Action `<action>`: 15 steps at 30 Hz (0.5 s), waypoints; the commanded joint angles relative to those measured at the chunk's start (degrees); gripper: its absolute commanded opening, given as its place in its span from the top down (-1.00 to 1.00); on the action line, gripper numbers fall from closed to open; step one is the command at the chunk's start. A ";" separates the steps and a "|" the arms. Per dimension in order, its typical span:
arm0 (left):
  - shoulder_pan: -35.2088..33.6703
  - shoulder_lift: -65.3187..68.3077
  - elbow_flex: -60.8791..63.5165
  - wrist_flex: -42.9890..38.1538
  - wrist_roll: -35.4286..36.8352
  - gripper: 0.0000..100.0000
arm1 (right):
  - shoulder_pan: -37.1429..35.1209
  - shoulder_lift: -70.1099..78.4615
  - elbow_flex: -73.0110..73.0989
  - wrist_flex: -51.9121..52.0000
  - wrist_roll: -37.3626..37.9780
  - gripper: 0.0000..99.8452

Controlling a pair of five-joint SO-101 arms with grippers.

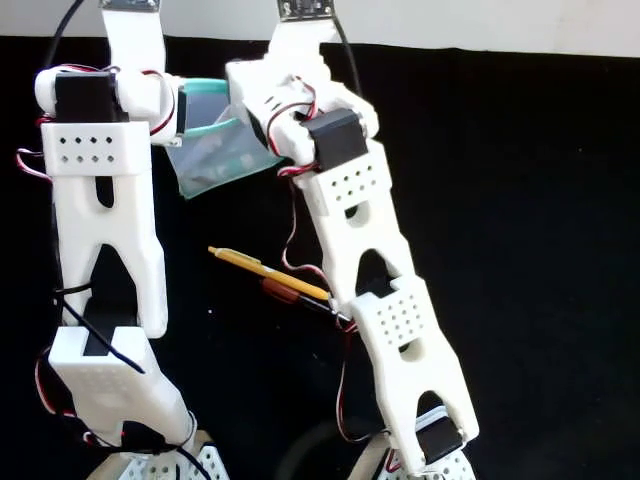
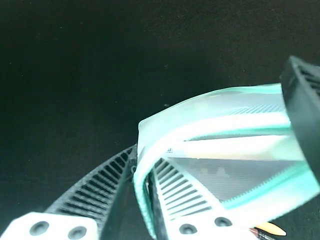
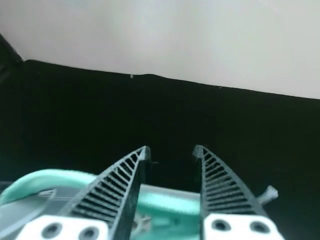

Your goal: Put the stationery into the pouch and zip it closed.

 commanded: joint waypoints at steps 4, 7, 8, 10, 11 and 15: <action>-1.01 1.71 0.04 -0.18 0.00 0.99 | 1.63 0.40 -4.26 -0.31 -0.09 0.71; -1.01 1.45 -2.59 -0.62 2.02 0.99 | 2.51 -3.47 -4.26 0.66 -0.09 0.71; -0.75 1.54 -4.53 -0.53 2.29 0.99 | 2.86 -5.14 -4.26 1.01 -0.09 0.71; -0.04 1.54 -7.87 0.62 2.46 0.99 | 4.00 -8.57 -4.26 1.80 -0.09 0.71; 0.48 1.45 -10.07 1.76 2.46 0.99 | 4.79 -10.24 -4.26 2.59 -0.09 0.71; 1.01 0.57 -17.89 2.90 3.43 0.99 | 9.54 -15.52 -4.26 5.67 -0.09 0.71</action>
